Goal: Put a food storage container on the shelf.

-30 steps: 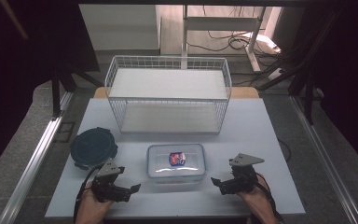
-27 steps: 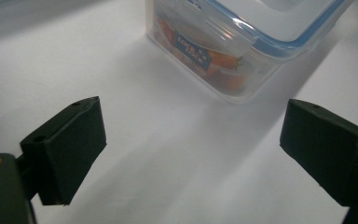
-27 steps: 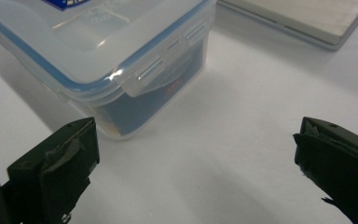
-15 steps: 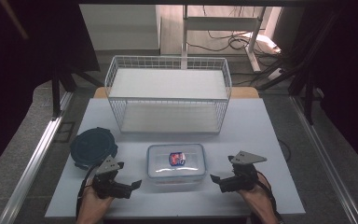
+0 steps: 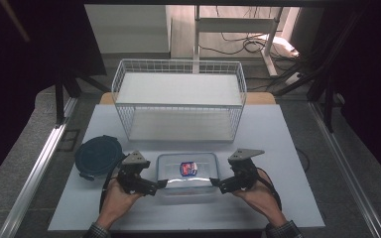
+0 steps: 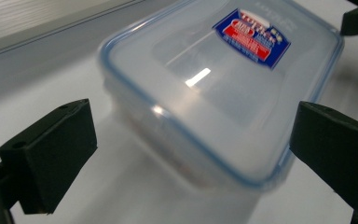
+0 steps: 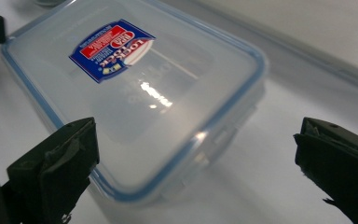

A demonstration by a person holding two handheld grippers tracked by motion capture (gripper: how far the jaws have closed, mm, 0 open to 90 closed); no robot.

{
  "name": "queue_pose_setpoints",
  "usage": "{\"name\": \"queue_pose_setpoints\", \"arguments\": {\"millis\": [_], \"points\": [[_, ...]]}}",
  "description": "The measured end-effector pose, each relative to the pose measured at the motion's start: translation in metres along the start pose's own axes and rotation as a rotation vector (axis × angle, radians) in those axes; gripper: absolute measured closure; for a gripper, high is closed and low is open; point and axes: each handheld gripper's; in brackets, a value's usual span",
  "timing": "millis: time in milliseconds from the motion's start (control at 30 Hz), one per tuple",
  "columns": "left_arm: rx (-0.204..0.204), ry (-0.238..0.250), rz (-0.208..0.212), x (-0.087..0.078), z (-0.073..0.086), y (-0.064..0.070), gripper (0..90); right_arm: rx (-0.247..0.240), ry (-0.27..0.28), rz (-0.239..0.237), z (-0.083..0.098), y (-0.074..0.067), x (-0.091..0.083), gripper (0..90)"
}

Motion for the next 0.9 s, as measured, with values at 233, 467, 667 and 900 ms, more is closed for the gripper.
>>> {"name": "queue_pose_setpoints", "arguments": {"millis": [233,467,667,900], "points": [[-0.105,-0.035,0.102,0.023,-0.005,-0.019,0.0,0.108,-0.06,-0.128,-0.006,0.011,0.023,0.2],[-0.193,-0.087,0.228,0.016,0.007,-0.028,7.4,0.266,-0.095,-0.294,0.005,0.019,0.031,6.7],[-0.217,-0.052,0.266,-0.002,0.018,-0.027,32.5,0.314,-0.075,-0.34,0.015,0.025,0.014,28.5],[-0.208,0.006,0.289,-0.015,0.026,-0.022,50.8,0.35,-0.02,-0.362,0.023,0.024,-0.005,46.7]]}}
Point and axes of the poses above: each handheld gripper's, and its own axes: x roughly forward along the jaws, z roughly out of its underside, y roughly to its right, and after that the axes turned 4 degrees about -x, right-handed
